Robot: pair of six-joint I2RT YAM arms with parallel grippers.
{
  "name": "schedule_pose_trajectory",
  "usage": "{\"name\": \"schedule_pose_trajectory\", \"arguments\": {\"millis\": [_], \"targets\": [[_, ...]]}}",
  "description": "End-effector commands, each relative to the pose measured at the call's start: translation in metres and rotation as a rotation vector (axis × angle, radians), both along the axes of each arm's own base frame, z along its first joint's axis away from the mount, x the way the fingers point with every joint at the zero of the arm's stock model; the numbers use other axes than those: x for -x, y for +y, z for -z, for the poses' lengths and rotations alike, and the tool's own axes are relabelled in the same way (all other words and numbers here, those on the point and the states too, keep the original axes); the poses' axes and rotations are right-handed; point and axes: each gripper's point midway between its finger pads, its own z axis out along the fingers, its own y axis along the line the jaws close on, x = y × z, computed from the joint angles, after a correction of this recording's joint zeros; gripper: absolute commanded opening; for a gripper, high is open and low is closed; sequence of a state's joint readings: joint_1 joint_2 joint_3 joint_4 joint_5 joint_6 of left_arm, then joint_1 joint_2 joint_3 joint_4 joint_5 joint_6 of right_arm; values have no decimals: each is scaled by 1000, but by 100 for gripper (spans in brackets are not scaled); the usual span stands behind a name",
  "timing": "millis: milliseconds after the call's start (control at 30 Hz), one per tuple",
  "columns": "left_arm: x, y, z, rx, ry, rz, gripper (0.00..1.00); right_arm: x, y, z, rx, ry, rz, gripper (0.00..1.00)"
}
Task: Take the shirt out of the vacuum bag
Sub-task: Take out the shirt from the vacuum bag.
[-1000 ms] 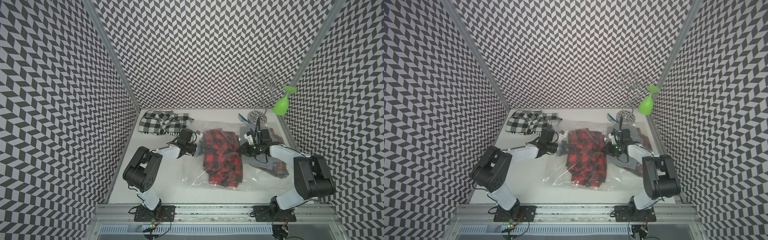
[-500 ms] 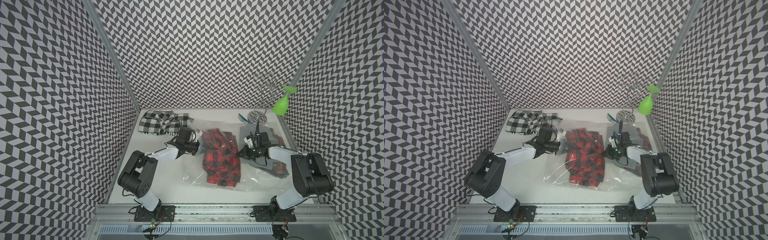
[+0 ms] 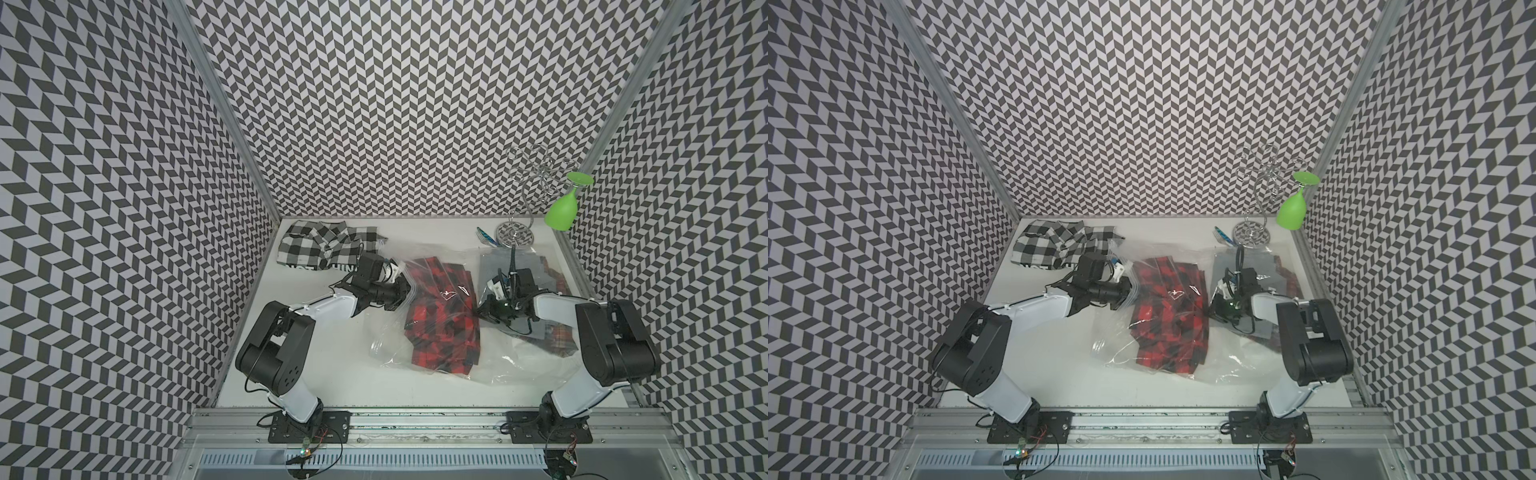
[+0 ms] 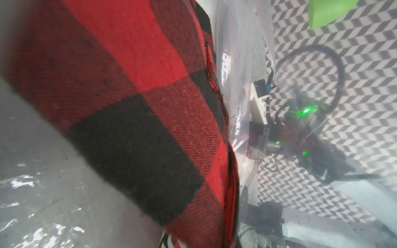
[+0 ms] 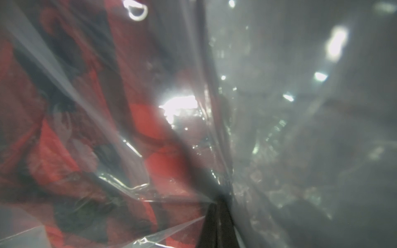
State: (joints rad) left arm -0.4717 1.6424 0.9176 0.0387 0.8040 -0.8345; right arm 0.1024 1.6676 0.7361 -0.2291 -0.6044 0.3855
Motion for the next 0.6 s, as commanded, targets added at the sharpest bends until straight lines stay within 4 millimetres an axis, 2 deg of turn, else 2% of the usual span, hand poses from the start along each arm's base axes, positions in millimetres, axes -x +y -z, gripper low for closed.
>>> {"name": "schedule_pose_trajectory", "arguments": {"millis": [0, 200, 400, 567], "targets": [[-4, -9, -60, 92, -140, 30, 0, 14, -34, 38, 200, 83, 81, 0], [2, -5, -75, 97, -166, 31, 0, 16, -41, 43, 238, 94, 101, 0], [8, -4, -73, 110, -148, 48, 0, 16, -44, 44, 246, 94, 111, 0], [9, 11, -67, 77, -152, 25, 0, 15, -44, 42, 244, 90, 117, 0]]}}
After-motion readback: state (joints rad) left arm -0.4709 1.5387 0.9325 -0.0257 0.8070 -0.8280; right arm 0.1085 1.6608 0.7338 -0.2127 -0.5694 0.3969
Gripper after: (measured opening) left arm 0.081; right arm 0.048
